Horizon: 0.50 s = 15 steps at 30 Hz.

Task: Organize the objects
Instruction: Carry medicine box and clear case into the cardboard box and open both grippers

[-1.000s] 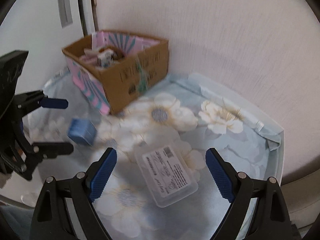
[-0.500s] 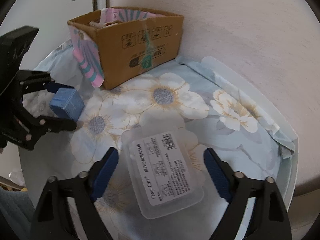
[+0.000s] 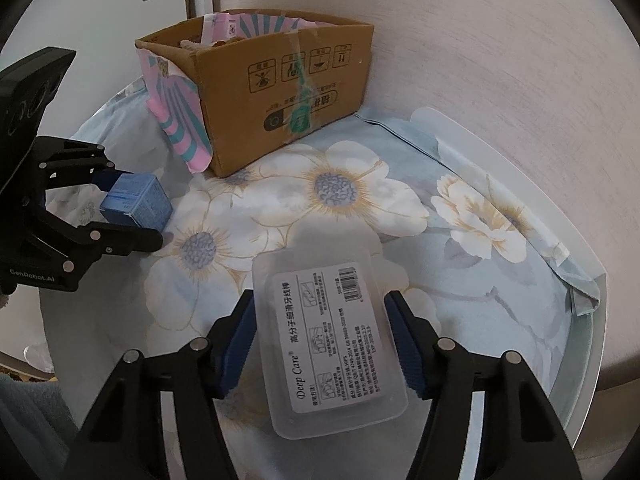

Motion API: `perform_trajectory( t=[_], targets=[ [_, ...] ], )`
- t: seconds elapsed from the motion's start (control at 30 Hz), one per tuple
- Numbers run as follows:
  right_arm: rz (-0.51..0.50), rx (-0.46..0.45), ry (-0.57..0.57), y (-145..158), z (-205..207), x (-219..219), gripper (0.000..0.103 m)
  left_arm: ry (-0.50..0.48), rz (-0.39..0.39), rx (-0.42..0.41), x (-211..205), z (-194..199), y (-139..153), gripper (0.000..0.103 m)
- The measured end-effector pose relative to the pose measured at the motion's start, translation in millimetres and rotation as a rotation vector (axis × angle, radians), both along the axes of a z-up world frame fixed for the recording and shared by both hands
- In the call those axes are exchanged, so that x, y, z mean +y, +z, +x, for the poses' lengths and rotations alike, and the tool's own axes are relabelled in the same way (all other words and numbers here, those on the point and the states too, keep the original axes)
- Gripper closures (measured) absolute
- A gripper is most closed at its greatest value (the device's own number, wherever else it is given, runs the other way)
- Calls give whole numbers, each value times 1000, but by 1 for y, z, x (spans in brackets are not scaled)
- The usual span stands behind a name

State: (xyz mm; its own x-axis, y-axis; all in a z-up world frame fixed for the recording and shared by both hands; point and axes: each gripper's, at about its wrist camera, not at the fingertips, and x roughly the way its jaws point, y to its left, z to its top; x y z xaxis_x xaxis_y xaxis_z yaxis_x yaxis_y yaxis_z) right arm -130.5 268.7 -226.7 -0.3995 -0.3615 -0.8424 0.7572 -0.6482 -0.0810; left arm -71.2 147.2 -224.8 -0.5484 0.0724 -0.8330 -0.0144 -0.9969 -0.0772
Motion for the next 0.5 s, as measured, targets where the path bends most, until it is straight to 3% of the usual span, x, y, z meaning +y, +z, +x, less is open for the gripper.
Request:
perform_trajectory(
  t=[0.27, 0.5],
  targets=[
    [-24, -13, -44, 13, 9, 5, 47, 1, 14, 7, -4, 6, 20, 58],
    [-77, -16, -118, 36, 16, 5, 47, -21, 16, 33, -7, 9, 55, 58]
  ],
)
